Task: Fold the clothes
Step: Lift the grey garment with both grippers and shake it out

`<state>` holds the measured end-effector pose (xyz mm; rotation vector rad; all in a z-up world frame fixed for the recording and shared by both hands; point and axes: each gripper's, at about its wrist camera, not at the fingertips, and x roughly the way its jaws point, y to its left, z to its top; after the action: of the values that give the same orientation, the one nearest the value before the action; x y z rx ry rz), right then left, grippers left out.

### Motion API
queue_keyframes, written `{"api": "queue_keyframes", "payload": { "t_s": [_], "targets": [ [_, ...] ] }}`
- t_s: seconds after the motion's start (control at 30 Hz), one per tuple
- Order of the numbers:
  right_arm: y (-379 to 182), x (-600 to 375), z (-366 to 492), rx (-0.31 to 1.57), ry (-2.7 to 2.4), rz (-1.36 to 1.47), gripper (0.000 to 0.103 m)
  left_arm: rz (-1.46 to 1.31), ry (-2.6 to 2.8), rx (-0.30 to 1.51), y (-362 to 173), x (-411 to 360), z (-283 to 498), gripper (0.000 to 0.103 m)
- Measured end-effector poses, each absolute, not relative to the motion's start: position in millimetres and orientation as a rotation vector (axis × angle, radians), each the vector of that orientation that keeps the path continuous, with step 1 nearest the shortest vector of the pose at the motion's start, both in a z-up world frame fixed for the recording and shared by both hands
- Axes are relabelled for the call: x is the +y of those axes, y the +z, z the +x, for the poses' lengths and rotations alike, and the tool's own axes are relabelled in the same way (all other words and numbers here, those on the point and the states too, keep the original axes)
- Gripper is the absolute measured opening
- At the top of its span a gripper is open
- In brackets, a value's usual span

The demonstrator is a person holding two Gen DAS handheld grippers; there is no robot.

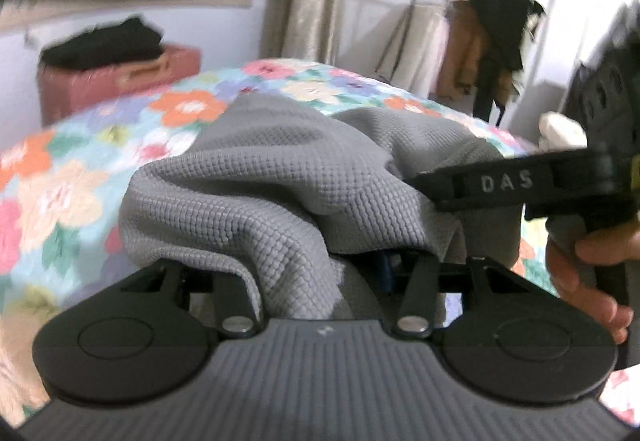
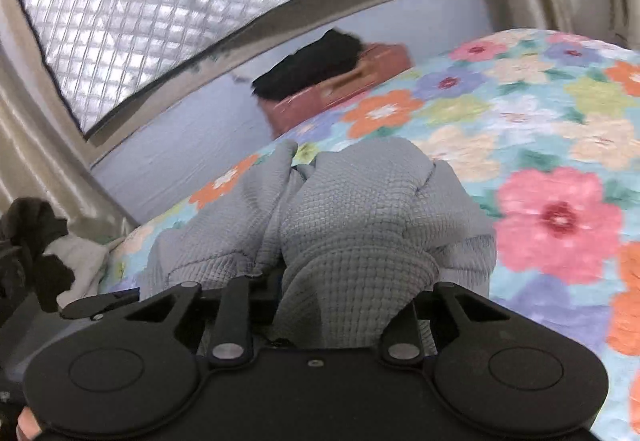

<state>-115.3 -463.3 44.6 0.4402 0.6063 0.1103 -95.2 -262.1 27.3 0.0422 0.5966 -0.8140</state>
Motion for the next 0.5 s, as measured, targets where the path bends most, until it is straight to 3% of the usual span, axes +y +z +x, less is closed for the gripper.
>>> {"api": "queue_keyframes", "payload": {
  "t_s": [0.27,0.5],
  "targets": [
    [69,-495,-137,0.526,0.025,0.414,0.026,0.008,-0.780,0.679,51,-328,-84,0.032],
    [129,-538,-146,0.385,-0.043,0.352,0.026,-0.049,-0.767,0.510,91,-332,-72,0.029]
  ]
}}
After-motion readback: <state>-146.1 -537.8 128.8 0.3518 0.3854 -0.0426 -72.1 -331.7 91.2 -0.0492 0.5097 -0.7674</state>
